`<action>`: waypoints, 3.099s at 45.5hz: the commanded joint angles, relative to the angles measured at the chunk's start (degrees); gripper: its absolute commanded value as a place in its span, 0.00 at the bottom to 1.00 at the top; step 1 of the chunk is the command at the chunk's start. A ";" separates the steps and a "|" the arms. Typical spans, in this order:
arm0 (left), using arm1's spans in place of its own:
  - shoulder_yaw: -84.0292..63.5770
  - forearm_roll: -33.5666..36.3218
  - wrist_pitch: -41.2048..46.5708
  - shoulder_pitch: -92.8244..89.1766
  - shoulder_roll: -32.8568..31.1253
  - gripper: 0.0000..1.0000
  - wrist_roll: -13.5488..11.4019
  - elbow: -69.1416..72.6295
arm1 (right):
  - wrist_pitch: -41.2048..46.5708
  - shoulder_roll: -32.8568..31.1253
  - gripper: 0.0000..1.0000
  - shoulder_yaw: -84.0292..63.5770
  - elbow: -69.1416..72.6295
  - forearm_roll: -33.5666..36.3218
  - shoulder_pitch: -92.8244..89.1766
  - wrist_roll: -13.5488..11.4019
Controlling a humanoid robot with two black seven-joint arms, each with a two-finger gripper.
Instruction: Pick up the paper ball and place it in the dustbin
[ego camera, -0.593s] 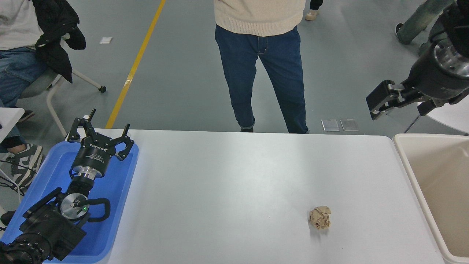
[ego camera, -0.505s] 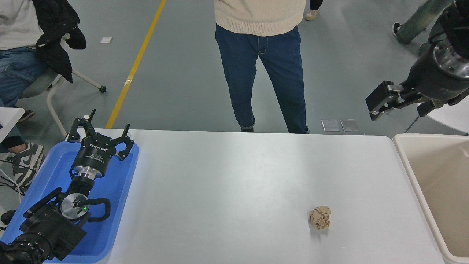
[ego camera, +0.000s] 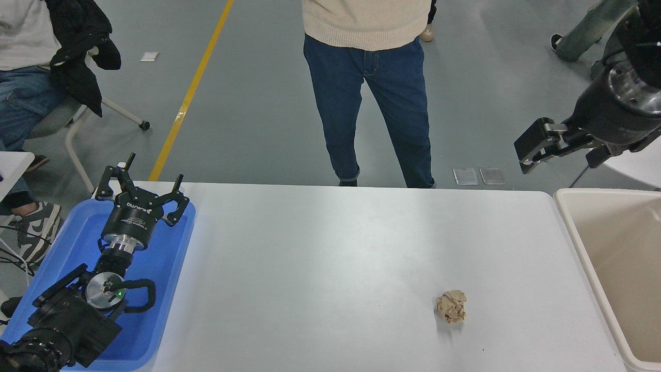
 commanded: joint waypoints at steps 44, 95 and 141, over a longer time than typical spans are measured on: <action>0.00 0.00 0.00 0.09 0.09 1.00 0.01 0.00 | 0.00 0.43 1.00 0.56 0.01 0.00 -4.22 0.00; 0.00 -0.09 0.00 0.09 0.09 1.00 0.01 0.00 | -29.44 5.52 1.00 15.59 -5.35 -0.53 -43.42 0.09; 0.00 -0.09 0.00 0.09 0.09 1.00 0.01 0.00 | -36.91 14.23 0.92 18.14 -19.42 -1.32 -64.25 -0.35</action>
